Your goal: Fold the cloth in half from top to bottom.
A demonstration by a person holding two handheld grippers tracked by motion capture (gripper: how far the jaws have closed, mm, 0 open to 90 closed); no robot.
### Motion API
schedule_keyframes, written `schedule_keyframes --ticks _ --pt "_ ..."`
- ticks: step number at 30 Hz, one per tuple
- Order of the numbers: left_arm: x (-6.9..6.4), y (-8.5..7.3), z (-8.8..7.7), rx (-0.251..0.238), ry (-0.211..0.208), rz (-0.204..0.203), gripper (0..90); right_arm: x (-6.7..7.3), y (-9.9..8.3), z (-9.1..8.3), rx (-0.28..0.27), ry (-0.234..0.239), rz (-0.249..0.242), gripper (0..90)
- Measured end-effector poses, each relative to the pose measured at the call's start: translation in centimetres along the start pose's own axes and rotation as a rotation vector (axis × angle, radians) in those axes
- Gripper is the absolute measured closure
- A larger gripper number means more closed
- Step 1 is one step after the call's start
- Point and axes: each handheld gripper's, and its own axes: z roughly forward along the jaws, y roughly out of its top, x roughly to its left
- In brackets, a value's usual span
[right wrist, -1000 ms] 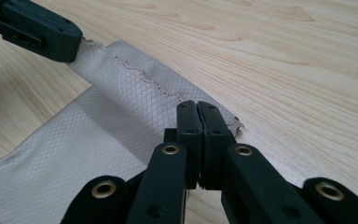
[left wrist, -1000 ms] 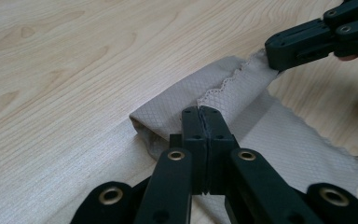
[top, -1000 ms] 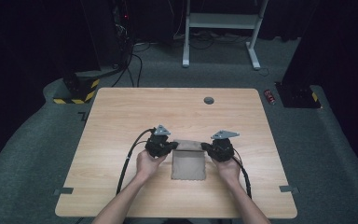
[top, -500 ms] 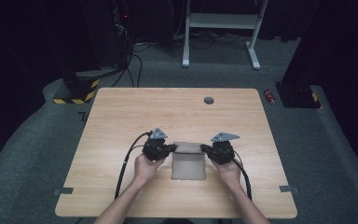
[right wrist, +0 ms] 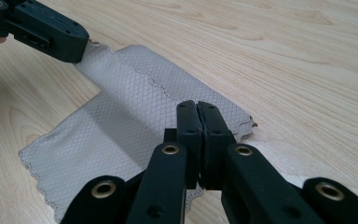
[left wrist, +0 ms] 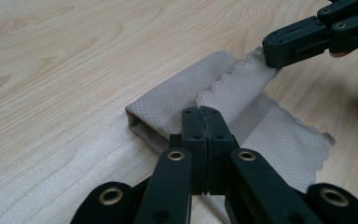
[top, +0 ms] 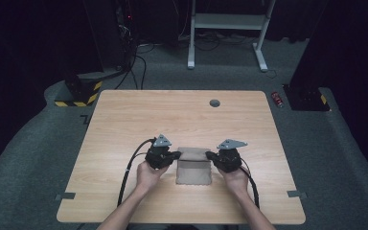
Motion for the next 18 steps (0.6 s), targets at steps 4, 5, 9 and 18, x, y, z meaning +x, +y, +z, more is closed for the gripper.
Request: schedule_keyframes --ticks 4,5,9,18 --pt "-0.3 -0.2 0.0 0.002 -0.004 -0.004 89.4 0.2 -0.2 -0.2 0.006 -0.006 -0.006 88.3" --pt "-0.3 -0.2 0.0 0.002 -0.004 -0.004 89.5 0.2 -0.2 -0.2 0.006 -0.006 -0.006 88.3" --pt "-0.6 -0.5 0.1 0.001 -0.007 0.0 89.4 0.3 -0.5 -0.4 0.006 -0.005 -0.014 88.3" --pt "-1.2 -1.1 0.1 0.019 -0.013 0.022 89.4 0.5 -1.4 -0.4 0.013 -0.003 -0.038 88.3"
